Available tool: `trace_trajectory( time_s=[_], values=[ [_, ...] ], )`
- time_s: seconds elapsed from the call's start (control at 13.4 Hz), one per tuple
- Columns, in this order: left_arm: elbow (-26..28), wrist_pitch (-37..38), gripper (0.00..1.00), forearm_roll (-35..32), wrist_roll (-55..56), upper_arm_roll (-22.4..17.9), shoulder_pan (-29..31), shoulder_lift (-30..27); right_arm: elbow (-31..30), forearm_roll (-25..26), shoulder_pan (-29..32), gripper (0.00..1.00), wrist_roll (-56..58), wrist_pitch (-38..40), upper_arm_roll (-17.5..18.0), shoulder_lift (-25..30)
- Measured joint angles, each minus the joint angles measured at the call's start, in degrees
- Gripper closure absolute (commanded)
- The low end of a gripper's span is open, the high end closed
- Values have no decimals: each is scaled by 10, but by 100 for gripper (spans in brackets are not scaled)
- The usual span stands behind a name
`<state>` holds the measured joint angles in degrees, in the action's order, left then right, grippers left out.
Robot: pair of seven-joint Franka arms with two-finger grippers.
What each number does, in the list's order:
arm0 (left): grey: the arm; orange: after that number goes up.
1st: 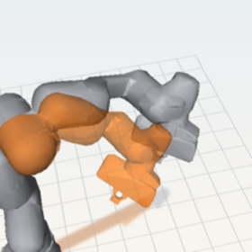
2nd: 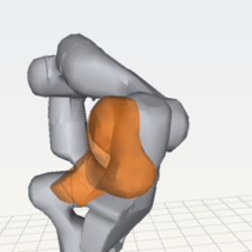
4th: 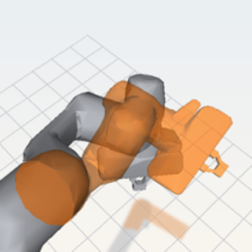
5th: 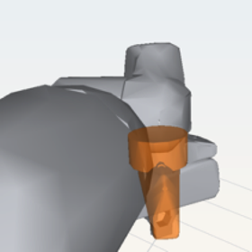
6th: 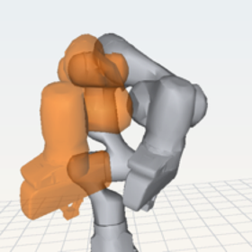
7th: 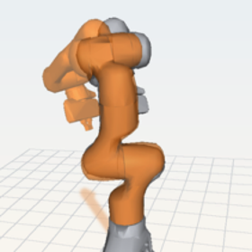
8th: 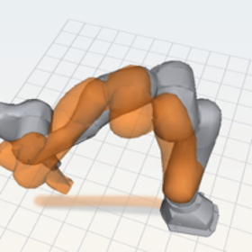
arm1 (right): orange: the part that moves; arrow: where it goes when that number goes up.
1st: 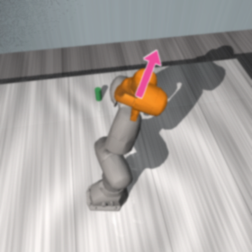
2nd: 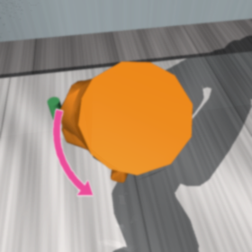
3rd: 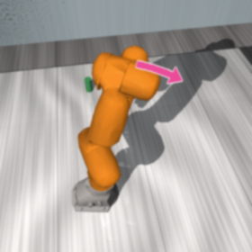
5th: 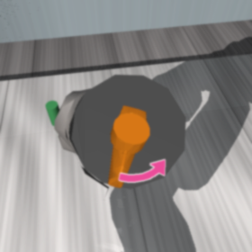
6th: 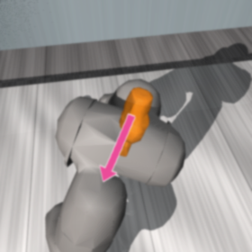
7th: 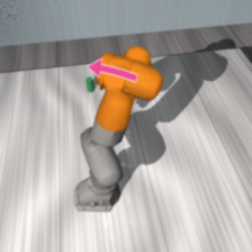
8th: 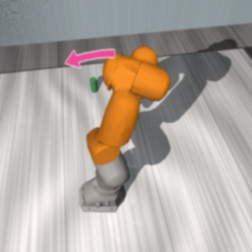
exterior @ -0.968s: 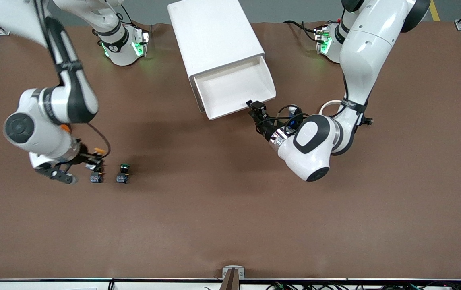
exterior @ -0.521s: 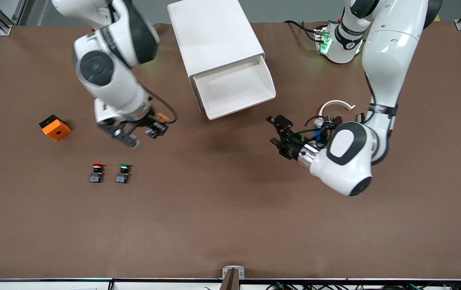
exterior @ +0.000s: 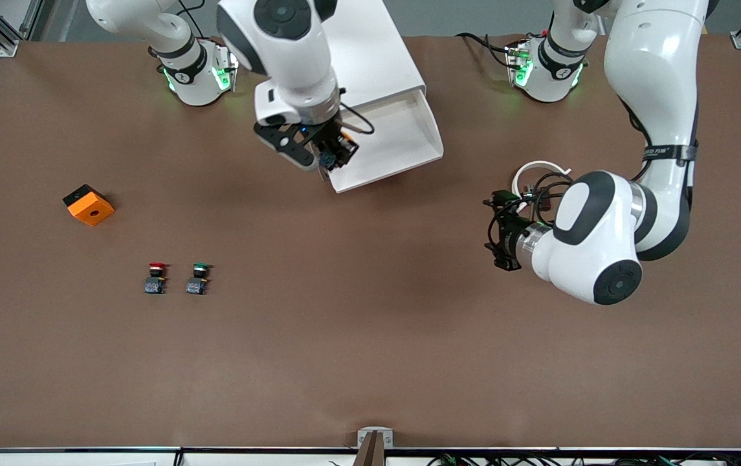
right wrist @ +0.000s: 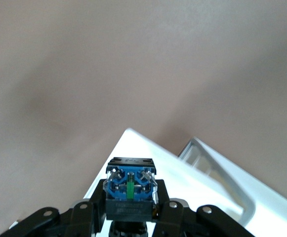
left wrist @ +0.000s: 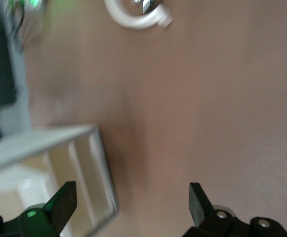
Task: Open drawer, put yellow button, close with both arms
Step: 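Carry the yellow button over the open drawer while the left gripper withdraws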
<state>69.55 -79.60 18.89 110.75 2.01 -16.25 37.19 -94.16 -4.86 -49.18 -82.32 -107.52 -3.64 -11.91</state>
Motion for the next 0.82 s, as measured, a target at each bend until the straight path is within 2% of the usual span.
trace_trajectory(
  time_s=[0.3,0.52,0.82],
  values=[
    [-1,0,0,-66,-219,0,-1,-26,9,3,-40,100,-58,-5,-1,-34],
    [5,3,0,-88,-388,3,-2,-52,15,3,-56,100,-109,-50,-1,-57],
    [36,-2,0,-107,-476,34,-2,-70,37,26,-96,100,-166,-65,-2,-102]
  ],
)
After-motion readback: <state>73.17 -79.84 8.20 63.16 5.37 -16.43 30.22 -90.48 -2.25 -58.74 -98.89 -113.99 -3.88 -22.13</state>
